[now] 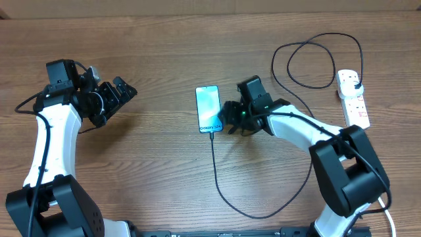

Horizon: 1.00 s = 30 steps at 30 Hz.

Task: Plug charger to phone and switch on socket
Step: 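Swing the right gripper over to the white power strip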

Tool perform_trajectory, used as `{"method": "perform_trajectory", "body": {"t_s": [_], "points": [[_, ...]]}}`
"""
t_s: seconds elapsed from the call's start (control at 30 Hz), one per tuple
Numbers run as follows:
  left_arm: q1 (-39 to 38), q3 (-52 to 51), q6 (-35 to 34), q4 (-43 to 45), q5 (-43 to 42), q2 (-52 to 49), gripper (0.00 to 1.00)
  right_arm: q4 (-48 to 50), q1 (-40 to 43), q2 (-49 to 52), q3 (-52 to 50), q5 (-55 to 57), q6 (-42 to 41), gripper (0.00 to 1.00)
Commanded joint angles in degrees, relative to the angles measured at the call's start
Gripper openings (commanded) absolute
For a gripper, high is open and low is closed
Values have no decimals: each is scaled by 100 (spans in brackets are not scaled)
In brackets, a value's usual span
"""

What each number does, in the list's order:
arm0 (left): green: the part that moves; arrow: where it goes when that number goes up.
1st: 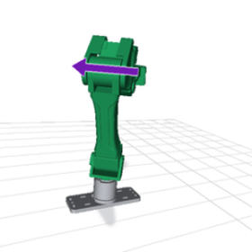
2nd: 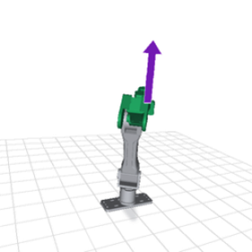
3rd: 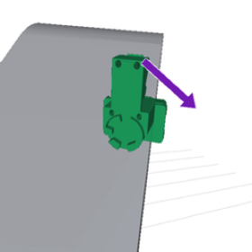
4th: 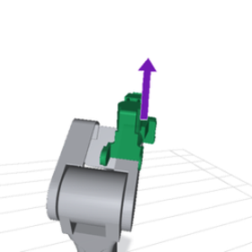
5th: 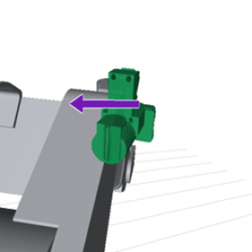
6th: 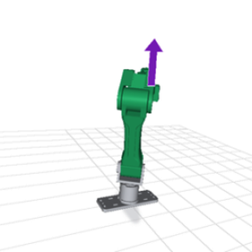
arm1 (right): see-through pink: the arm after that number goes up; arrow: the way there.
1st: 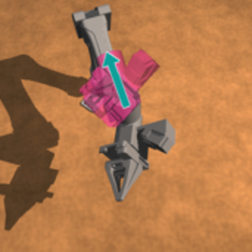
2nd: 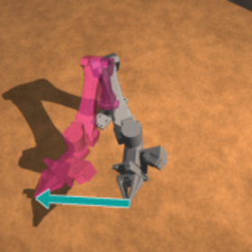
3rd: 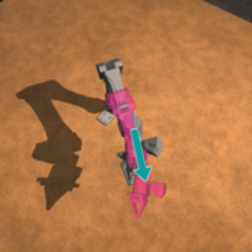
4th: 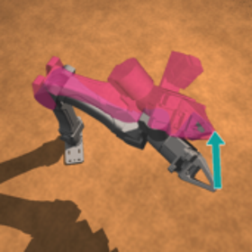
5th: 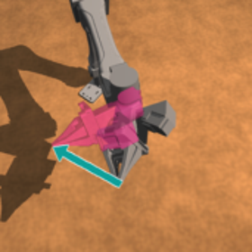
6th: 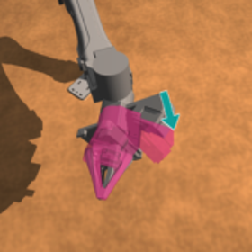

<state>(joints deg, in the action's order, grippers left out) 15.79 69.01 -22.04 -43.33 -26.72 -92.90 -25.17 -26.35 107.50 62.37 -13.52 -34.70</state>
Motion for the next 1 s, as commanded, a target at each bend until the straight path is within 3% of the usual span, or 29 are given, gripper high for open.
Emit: {"method": "perform_trajectory", "body": {"t_s": [0.0,0.13,0.23,0.37,0.47,0.77,0.97], "points": [[-7,13,129,7,35,26,99,-1056,160,-352,673,63,400,66],[-7,13,127,7,35,26,99,-3073,380,-625,2052,522,933,82],[-7,13,129,7,35,26,100,-4347,599,-713,3058,1394,1102,100],[-7,13,127,7,35,26,100,-5399,1001,-752,3803,2592,1095,100],[-7,13,129,7,35,26,99,-5578,1471,-754,3873,3112,1097,100],[-7,13,127,7,35,26,99,-5462,3248,-752,3845,3303,1093,100],[-7,13,129,7,35,26,100,-4758,4433,-745,3700,3296,1075,100]]}}
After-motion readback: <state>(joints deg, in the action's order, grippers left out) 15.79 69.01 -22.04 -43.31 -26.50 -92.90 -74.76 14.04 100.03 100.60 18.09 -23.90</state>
